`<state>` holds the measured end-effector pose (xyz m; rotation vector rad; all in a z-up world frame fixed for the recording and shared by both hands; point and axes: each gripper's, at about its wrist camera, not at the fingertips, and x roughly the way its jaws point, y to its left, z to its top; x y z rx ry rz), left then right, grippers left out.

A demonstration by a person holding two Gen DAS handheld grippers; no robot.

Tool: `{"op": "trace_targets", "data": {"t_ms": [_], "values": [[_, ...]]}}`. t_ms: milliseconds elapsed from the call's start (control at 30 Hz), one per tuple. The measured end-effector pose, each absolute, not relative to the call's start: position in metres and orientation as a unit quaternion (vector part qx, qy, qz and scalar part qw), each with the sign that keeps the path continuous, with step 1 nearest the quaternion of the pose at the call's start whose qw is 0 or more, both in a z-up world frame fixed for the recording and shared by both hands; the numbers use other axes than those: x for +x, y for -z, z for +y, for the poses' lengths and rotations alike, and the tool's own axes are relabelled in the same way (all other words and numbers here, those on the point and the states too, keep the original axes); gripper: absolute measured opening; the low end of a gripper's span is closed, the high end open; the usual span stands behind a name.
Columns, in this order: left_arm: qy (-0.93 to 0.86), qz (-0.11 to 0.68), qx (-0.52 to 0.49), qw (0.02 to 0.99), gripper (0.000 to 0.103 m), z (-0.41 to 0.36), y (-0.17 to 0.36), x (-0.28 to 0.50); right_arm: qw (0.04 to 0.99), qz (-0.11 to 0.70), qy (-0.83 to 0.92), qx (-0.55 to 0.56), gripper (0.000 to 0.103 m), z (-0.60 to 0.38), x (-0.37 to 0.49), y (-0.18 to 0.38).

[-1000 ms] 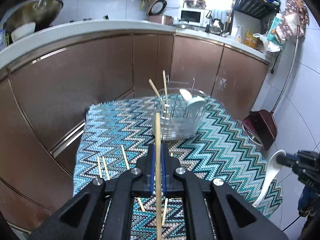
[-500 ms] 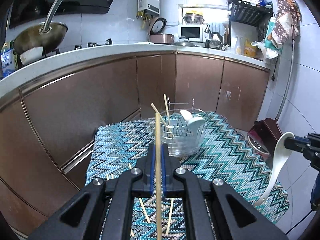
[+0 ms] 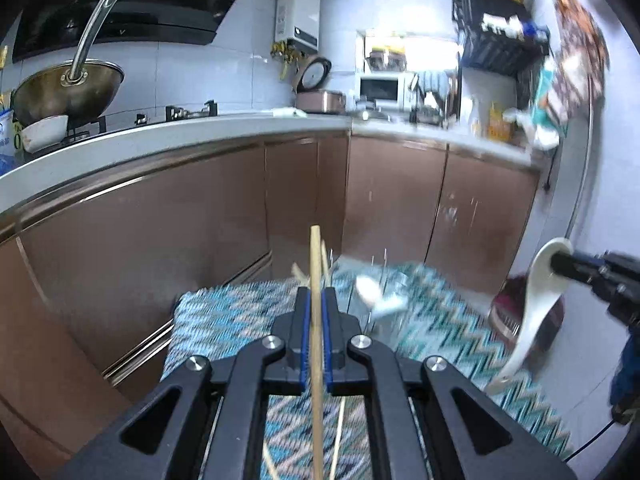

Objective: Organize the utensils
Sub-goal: 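Carry the chopstick in the left tool and spoon in the right tool to the holder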

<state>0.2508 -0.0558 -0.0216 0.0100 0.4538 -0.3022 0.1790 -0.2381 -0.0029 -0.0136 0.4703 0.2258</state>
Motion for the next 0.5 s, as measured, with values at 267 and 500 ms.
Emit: {"op": "trace_targets", "data": {"t_ms": [267,500], "values": [[0.166,0.17,-0.067,0.969,0.005,-0.058,-0.018,0.308,0.979,0.18,-0.085,-0.045,0.005,-0.231,0.237,-0.021],[0.169,0.137,-0.118,0.969,0.005,-0.065,-0.031,0.349,0.98,0.172,-0.064,-0.081,0.005,-0.222,0.285,-0.007]]}}
